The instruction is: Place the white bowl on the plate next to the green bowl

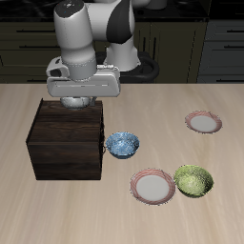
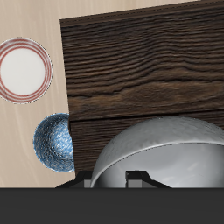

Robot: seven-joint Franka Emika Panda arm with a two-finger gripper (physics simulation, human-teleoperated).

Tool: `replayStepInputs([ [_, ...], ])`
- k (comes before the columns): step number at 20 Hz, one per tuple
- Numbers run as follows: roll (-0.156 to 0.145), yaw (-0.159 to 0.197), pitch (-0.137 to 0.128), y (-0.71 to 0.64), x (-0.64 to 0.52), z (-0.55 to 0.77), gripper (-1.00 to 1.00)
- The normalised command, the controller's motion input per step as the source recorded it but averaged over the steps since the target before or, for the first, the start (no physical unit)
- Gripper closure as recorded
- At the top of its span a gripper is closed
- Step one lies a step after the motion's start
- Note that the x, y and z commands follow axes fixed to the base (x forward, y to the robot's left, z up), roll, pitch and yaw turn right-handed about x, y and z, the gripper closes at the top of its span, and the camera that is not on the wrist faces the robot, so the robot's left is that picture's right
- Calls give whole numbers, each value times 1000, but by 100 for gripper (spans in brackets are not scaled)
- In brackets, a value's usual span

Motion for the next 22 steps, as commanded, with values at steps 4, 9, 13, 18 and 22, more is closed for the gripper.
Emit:
replayStepInputs([
  [4,25,0,-50,169,-53,343,100],
  [9,44,-4,-41,266,-57,323,100],
  [13,20,-8,20,87,101,2,100],
  [18,20,-5,4,236,104,75,100],
  [22,38,11,14,493,199,-11,100],
])
